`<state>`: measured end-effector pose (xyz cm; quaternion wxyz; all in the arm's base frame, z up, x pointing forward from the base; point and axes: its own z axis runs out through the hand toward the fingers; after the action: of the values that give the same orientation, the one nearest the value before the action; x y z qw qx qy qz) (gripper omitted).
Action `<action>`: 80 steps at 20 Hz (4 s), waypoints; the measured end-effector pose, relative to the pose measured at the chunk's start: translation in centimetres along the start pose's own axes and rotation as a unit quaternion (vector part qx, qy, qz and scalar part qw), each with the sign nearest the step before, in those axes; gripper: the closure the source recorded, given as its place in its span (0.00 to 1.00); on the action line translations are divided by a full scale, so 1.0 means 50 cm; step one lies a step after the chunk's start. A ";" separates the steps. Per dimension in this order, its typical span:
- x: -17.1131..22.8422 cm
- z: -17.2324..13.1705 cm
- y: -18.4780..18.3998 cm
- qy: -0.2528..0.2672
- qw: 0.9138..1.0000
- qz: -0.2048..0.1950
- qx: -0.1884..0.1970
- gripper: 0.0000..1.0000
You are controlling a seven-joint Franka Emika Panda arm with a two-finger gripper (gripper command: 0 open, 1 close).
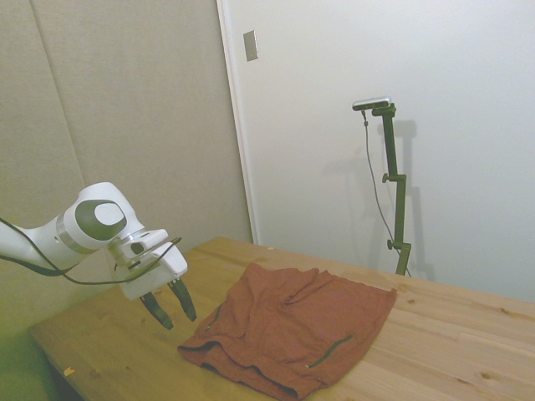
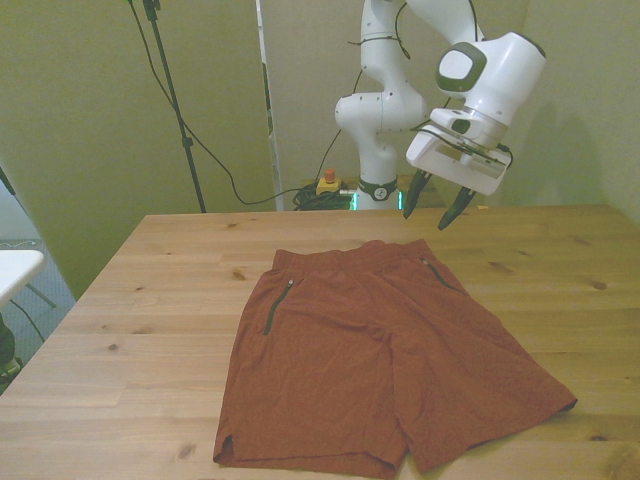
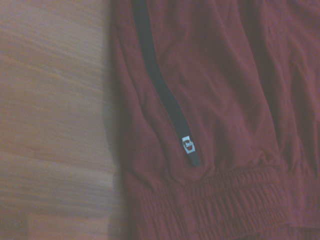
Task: Fold the shorts
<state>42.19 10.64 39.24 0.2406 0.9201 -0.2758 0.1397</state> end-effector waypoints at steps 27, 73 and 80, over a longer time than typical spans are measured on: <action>-0.015 0.116 -0.090 0.046 0.991 -0.067 -0.109 1.00; 0.175 -0.008 0.218 0.013 0.987 0.157 0.023 1.00; 0.245 0.158 0.390 -0.044 0.974 0.218 0.050 1.00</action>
<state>41.87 -13.12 44.46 0.1457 0.8538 -0.4728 0.1620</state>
